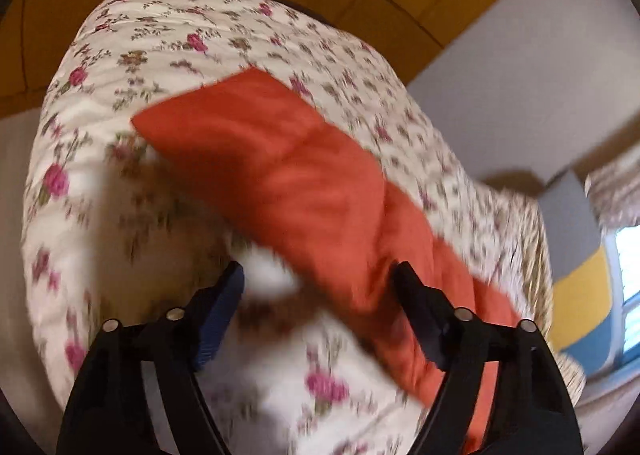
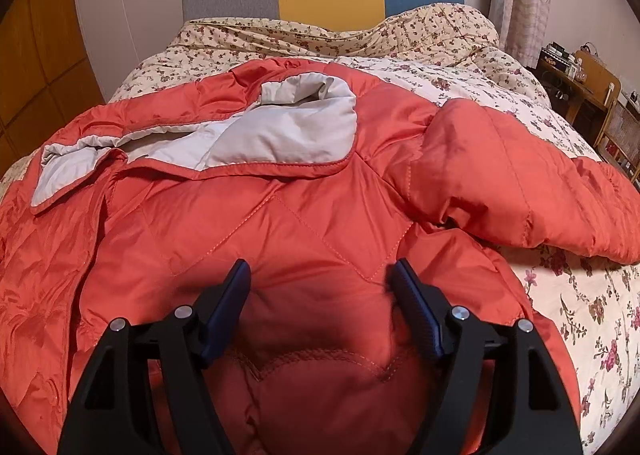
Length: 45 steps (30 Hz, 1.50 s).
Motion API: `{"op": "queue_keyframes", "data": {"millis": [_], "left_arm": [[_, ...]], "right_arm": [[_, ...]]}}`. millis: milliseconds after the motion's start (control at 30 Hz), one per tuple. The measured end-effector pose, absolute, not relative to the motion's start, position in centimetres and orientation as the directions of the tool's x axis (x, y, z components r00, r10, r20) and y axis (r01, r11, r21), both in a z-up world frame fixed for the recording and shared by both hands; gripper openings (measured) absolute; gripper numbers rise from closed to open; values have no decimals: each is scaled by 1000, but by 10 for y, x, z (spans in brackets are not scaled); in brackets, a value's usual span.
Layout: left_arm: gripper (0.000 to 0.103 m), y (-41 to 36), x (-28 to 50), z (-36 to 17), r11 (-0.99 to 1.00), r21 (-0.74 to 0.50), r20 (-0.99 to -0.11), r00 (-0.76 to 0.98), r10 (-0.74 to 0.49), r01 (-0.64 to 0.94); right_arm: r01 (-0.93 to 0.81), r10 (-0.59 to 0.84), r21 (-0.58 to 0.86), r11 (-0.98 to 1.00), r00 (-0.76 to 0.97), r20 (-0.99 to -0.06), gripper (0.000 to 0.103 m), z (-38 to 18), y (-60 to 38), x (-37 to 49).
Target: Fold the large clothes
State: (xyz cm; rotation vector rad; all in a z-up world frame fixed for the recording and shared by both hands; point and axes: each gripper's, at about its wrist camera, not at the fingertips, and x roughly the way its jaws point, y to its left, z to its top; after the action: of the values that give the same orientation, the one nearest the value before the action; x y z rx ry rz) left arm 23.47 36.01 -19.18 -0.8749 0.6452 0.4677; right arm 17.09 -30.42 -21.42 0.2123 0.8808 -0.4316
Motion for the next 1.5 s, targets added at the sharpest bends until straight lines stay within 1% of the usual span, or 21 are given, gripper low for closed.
{"op": "queue_keyframes", "data": {"millis": [67, 100, 133, 200, 233, 333, 400, 467, 567, 700, 833, 1033, 1200, 1300, 1500], "left_arm": [[59, 372, 242, -196, 522, -580, -685, 721, 103, -626], [37, 380, 245, -200, 497, -588, -695, 713, 94, -638], [26, 383, 245, -201, 484, -583, -705, 703, 97, -652], [17, 390, 240, -198, 461, -597, -693, 711, 115, -657], [15, 391, 234, -191, 456, -599, -674, 722, 156, -658], [14, 383, 223, -177, 480, -574, -642, 729, 239, -663], [11, 371, 217, -170, 507, -545, -626, 727, 283, -668], [11, 359, 212, -161, 537, -539, -590, 746, 308, -649], [11, 328, 213, -138, 642, -479, -516, 784, 346, -599], [11, 270, 217, -105, 799, -369, -400, 857, 325, -475], [11, 216, 226, -89, 895, -256, -347, 899, 269, -366], [11, 141, 238, -84, 968, -103, -327, 927, 183, -228], [11, 78, 251, -88, 996, 12, -349, 933, 88, -89], [11, 48, 257, -94, 999, 48, -367, 930, 38, -21], [11, -7, 264, -116, 990, 91, -430, 901, -61, 111]], "right_arm": [[449, -280, -1, 894, 556, -783, 73, -215, -304, 171], [449, -282, -4, 894, 555, -783, 73, -215, -303, 172], [449, -283, -6, 894, 554, -783, 74, -215, -304, 172], [449, -283, -6, 894, 554, -783, 74, -215, -304, 172], [449, -283, -6, 894, 554, -783, 74, -215, -304, 172], [449, -283, -6, 894, 554, -783, 74, -215, -304, 172], [448, -280, -2, 894, 555, -783, 74, -215, -304, 172], [448, -278, 0, 894, 556, -783, 74, -215, -304, 172], [447, -272, 8, 895, 560, -783, 74, -215, -304, 172], [446, -266, 18, 895, 565, -781, 75, -215, -306, 171], [445, -262, 24, 895, 568, -780, 75, -215, -307, 170], [443, -258, 28, 896, 571, -779, 76, -215, -309, 168], [442, -256, 30, 896, 572, -779, 77, -215, -308, 168], [443, -256, 31, 896, 573, -779, 77, -215, -308, 168], [442, -254, 33, 896, 574, -779, 77, -215, -307, 169]]}}
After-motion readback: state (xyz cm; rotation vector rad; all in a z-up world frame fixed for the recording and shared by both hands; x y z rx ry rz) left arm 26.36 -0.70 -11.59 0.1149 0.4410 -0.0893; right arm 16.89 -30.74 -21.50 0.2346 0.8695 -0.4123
